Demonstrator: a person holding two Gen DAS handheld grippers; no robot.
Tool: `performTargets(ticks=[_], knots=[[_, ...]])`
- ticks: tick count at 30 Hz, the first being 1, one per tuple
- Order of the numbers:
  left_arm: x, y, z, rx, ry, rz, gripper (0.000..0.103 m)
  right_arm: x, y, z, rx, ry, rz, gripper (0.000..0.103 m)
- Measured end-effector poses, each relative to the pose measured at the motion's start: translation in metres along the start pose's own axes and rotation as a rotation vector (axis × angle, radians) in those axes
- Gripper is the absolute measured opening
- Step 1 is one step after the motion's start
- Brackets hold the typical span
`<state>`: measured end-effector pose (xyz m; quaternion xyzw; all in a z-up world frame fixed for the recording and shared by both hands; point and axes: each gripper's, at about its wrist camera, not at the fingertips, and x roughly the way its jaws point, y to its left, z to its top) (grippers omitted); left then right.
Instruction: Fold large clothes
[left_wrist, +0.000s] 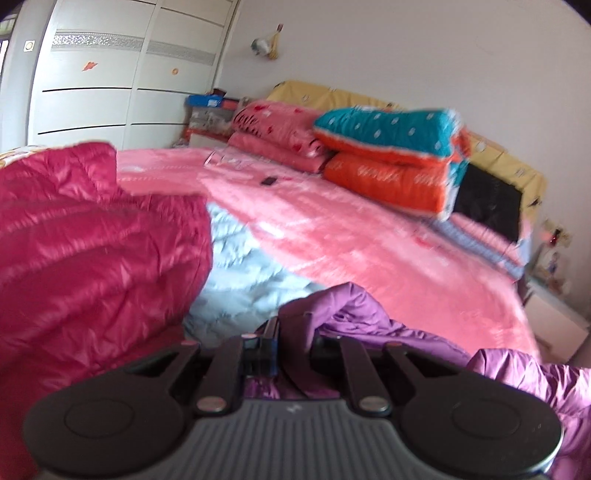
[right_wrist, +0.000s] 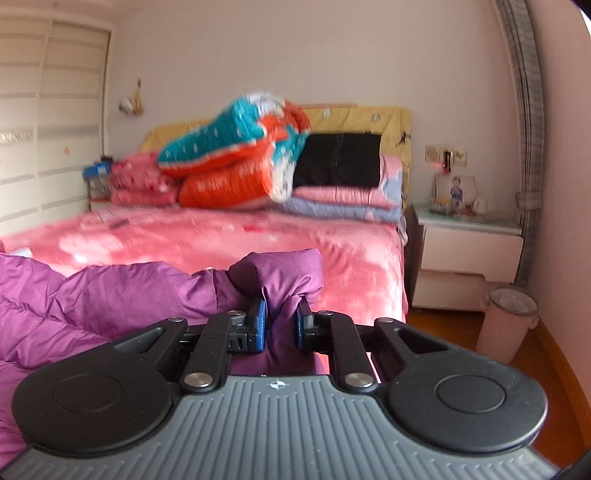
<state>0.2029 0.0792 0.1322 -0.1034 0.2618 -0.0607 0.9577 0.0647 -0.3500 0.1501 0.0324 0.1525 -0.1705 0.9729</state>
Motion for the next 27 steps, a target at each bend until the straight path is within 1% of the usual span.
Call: performTargets(ticks=[3,4,6,8,9,10,11,12,13,14,15,17,18,20,21,22,23,26,27], knots=[[0.018,0.002,-0.016,0.021,0.009,0.039,0.011,0.028,0.004,-0.017,-0.02,0.047,-0.025,0.018],[0.021,0.003,-0.019,0.02,0.011,0.046,0.013,0.034,0.007,-0.022,-0.025,0.058,-0.032,0.019],[0.026,0.005,-0.024,0.021,0.012,0.054,0.014,0.04,0.01,-0.031,-0.028,0.07,-0.045,0.022],[0.027,0.007,-0.025,0.023,0.018,0.049,0.016,0.049,0.012,-0.036,-0.03,0.079,-0.061,0.031],[0.026,0.007,-0.025,0.02,0.018,0.047,0.02,0.053,0.012,-0.037,-0.035,0.083,-0.068,0.034],[0.025,0.008,-0.023,0.017,0.018,0.053,0.037,0.054,0.013,-0.038,-0.04,0.084,-0.073,0.046],[0.022,0.009,-0.021,0.018,0.014,0.073,0.049,0.053,0.016,-0.039,-0.046,0.08,-0.09,0.065],[0.017,0.01,-0.019,0.02,0.001,0.095,0.069,0.053,0.016,-0.038,-0.051,0.075,-0.102,0.076],[0.011,0.012,-0.016,0.023,-0.018,0.102,0.075,0.047,0.018,-0.038,-0.054,0.065,-0.111,0.094],[0.003,0.015,-0.013,0.027,-0.032,0.095,0.076,0.042,0.018,-0.039,-0.058,0.053,-0.115,0.099],[-0.005,0.016,-0.009,0.036,-0.04,0.086,0.076,0.041,0.016,-0.038,-0.063,0.046,-0.122,0.099],[-0.025,0.017,-0.005,0.063,-0.048,0.096,0.077,0.036,0.011,-0.036,-0.075,0.04,-0.146,0.103],[-0.036,0.016,-0.005,0.084,-0.059,0.098,0.077,0.031,0.008,-0.036,-0.073,0.036,-0.16,0.103],[-0.057,0.013,-0.006,0.147,-0.082,0.114,0.081,0.017,0.0,-0.034,-0.045,0.025,-0.172,0.103],[-0.063,0.013,-0.006,0.175,-0.092,0.124,0.086,0.008,-0.006,-0.034,-0.024,0.018,-0.167,0.103],[-0.067,0.013,-0.007,0.199,-0.099,0.129,0.09,-0.002,-0.011,-0.034,0.0,0.017,-0.165,0.103],[-0.067,0.013,-0.006,0.215,-0.095,0.139,0.091,-0.009,-0.016,-0.036,0.024,0.021,-0.163,0.103],[-0.059,0.009,0.002,0.223,-0.053,0.166,0.092,-0.037,-0.027,-0.045,0.09,0.034,-0.146,0.103],[-0.056,0.005,0.004,0.24,-0.026,0.175,0.092,-0.045,-0.028,-0.049,0.11,0.04,-0.143,0.103]])
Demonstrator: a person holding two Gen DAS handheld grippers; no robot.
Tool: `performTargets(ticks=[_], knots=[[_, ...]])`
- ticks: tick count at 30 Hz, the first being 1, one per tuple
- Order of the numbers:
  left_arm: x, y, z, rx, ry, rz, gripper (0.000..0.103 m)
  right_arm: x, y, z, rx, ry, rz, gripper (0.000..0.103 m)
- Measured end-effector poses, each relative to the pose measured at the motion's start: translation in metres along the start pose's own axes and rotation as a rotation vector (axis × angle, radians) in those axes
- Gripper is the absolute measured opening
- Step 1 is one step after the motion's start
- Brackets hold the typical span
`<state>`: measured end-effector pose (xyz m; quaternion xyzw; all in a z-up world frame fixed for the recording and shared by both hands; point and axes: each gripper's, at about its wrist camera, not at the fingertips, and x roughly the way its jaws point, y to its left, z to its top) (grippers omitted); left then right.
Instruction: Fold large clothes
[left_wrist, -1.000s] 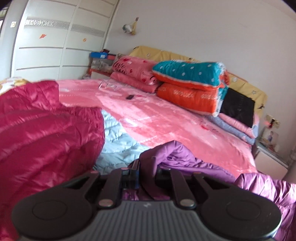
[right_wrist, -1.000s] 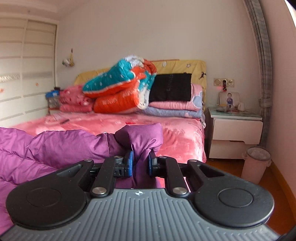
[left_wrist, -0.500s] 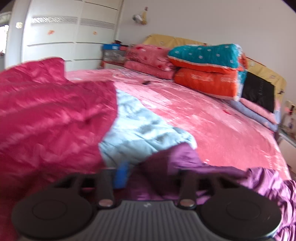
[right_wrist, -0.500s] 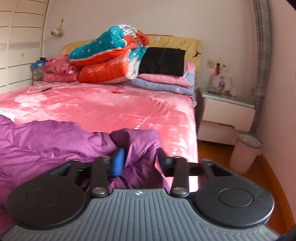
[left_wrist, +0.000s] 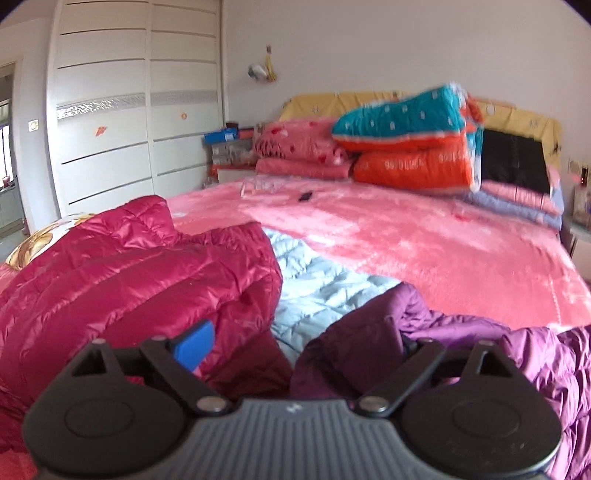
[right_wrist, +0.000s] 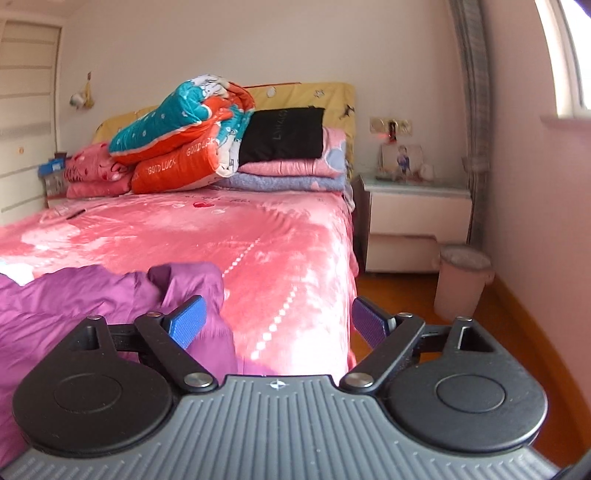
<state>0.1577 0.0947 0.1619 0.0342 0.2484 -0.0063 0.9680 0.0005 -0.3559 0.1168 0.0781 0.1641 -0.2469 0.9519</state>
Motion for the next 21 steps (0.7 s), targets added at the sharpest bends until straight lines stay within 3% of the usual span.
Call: performTargets(ticks=[3,9,13,17,21], knots=[[-0.002,-0.01,0.006,0.065,0.064,0.071,0.102,-0.029,-0.005,-0.015,0.065,0.008,0.013,0.103],[-0.028,0.01,0.021,0.114,0.052,0.18,0.102,-0.061,-0.004,-0.05,0.245,0.088,0.015,0.103],[-0.068,0.033,-0.003,0.031,0.059,0.049,0.102,-0.073,-0.002,-0.076,0.366,0.165,0.036,0.103],[-0.099,0.047,-0.064,-0.048,0.087,-0.071,0.102,-0.087,-0.005,-0.102,0.494,0.239,0.107,0.103],[-0.113,0.06,-0.122,-0.191,0.098,-0.165,0.102,-0.079,-0.007,-0.119,0.602,0.319,0.256,0.103]])
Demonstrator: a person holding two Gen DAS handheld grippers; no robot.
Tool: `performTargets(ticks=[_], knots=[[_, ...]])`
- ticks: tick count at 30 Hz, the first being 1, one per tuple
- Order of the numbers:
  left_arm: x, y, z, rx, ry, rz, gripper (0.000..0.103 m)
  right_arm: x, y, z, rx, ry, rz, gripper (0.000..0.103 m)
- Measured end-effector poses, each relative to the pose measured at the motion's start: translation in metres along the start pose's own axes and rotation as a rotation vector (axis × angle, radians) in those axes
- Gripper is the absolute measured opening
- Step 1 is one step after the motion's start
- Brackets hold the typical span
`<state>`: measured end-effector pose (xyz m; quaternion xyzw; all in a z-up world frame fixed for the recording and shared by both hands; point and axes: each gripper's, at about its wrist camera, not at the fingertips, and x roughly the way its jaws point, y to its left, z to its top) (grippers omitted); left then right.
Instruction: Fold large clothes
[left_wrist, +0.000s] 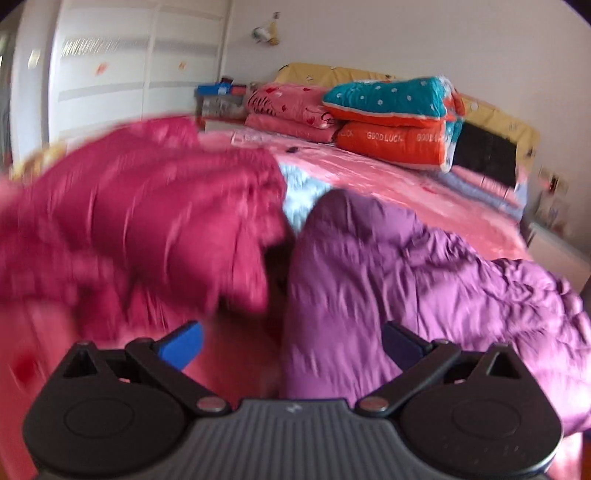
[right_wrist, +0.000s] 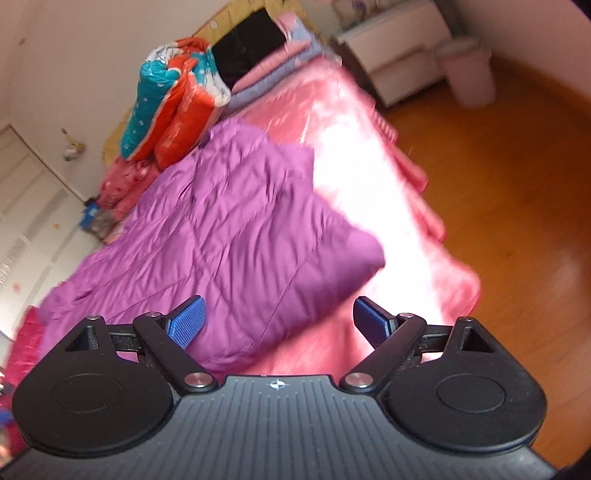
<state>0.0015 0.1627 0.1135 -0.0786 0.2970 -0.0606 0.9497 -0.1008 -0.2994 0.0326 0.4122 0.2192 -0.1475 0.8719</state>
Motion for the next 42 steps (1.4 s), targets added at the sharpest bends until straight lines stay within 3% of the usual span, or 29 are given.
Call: performTargets(ticks=[4,10,14,20,21,22,26,28,30,34,42], knots=[[0.013,0.02,-0.028,-0.162,0.051,-0.055,0.102,0.009,-0.006,-0.006,0.069,0.032,0.059,0.103],[0.035,0.027,-0.033,-0.354,0.069,-0.192,0.102,0.017,-0.011,-0.001,0.161,0.029,0.176,0.103],[0.056,0.018,-0.041,-0.402,0.117,-0.211,0.102,0.028,-0.004,0.005,0.158,0.039,0.201,0.103],[0.074,0.002,-0.043,-0.476,0.113,-0.195,0.101,0.052,-0.007,0.011,0.194,0.042,0.241,0.103],[0.075,0.0,-0.042,-0.479,0.11,-0.19,0.098,0.054,-0.006,0.013,0.189,0.039,0.247,0.103],[0.073,-0.002,-0.042,-0.479,0.105,-0.184,0.087,0.053,-0.006,0.013,0.189,0.032,0.254,0.103],[0.063,-0.002,-0.039,-0.467,0.104,-0.156,0.059,0.053,-0.006,0.015,0.212,0.031,0.25,0.061],[0.056,-0.003,-0.037,-0.449,0.101,-0.145,0.04,0.048,-0.002,0.016,0.19,0.035,0.242,0.05],[0.048,-0.009,-0.034,-0.419,0.102,-0.133,0.032,0.041,0.006,0.016,0.153,0.033,0.224,0.043],[0.034,-0.012,-0.031,-0.392,0.118,-0.115,0.025,0.029,0.01,0.015,0.144,0.047,0.191,0.037],[-0.015,-0.011,-0.045,-0.346,0.165,-0.097,0.023,-0.014,0.014,0.005,0.087,0.07,0.128,0.035]])
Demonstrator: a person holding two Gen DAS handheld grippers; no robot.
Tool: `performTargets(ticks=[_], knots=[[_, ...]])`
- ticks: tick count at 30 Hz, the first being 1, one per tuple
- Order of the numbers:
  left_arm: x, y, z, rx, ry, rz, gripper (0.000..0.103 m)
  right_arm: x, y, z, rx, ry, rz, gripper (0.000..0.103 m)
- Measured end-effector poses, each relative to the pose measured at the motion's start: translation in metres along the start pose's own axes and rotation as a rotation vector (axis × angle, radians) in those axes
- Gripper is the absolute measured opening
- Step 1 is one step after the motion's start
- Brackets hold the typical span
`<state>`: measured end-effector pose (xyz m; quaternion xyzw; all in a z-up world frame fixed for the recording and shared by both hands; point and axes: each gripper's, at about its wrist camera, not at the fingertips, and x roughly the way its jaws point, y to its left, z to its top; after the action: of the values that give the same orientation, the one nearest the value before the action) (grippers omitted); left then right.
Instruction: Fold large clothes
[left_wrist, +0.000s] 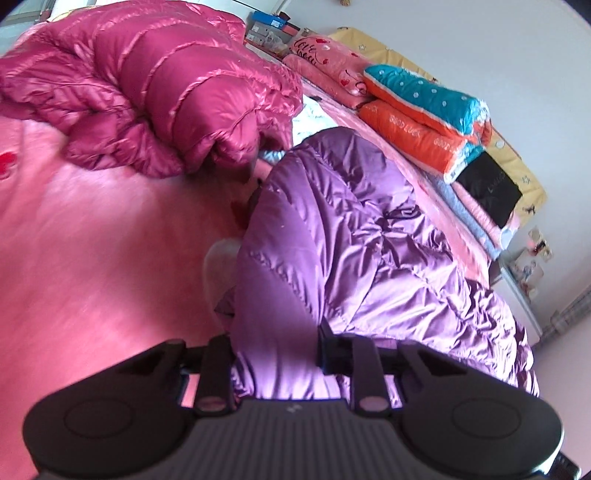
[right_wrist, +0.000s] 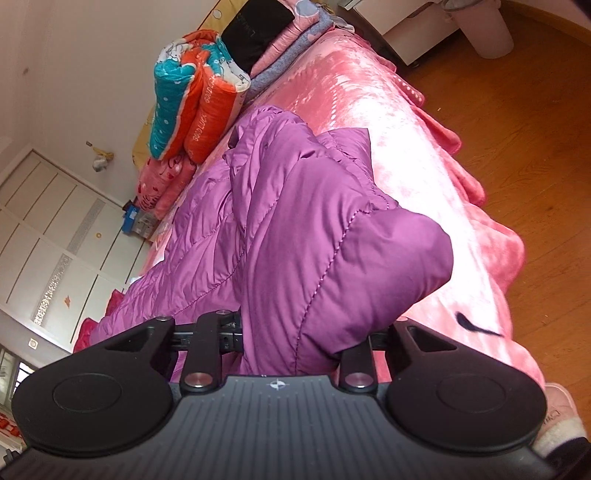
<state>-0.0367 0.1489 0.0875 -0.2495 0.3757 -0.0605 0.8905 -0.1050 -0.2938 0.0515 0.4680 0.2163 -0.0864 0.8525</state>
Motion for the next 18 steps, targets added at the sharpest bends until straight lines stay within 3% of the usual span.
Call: performTargets(ticks=[9,13,15,17,18], knots=[[-0.076,0.025,-0.051,-0.008,0.009,0.004,0.023,-0.057,-0.004,-0.03,-0.014,0.045,-0.048,0.035],[-0.085,0.038,-0.065,-0.023,0.01,0.021,0.025,-0.069,-0.012,-0.046,0.004,0.074,-0.057,0.037],[-0.086,0.038,-0.07,0.0,-0.004,0.033,0.028,-0.071,-0.014,-0.05,-0.005,0.081,-0.058,0.046],[-0.089,0.036,-0.072,0.01,-0.016,0.042,0.034,-0.073,-0.018,-0.052,0.007,0.089,-0.079,0.073],[-0.091,0.035,-0.072,0.016,-0.023,0.054,0.038,-0.073,-0.021,-0.053,0.025,0.099,-0.083,0.079]])
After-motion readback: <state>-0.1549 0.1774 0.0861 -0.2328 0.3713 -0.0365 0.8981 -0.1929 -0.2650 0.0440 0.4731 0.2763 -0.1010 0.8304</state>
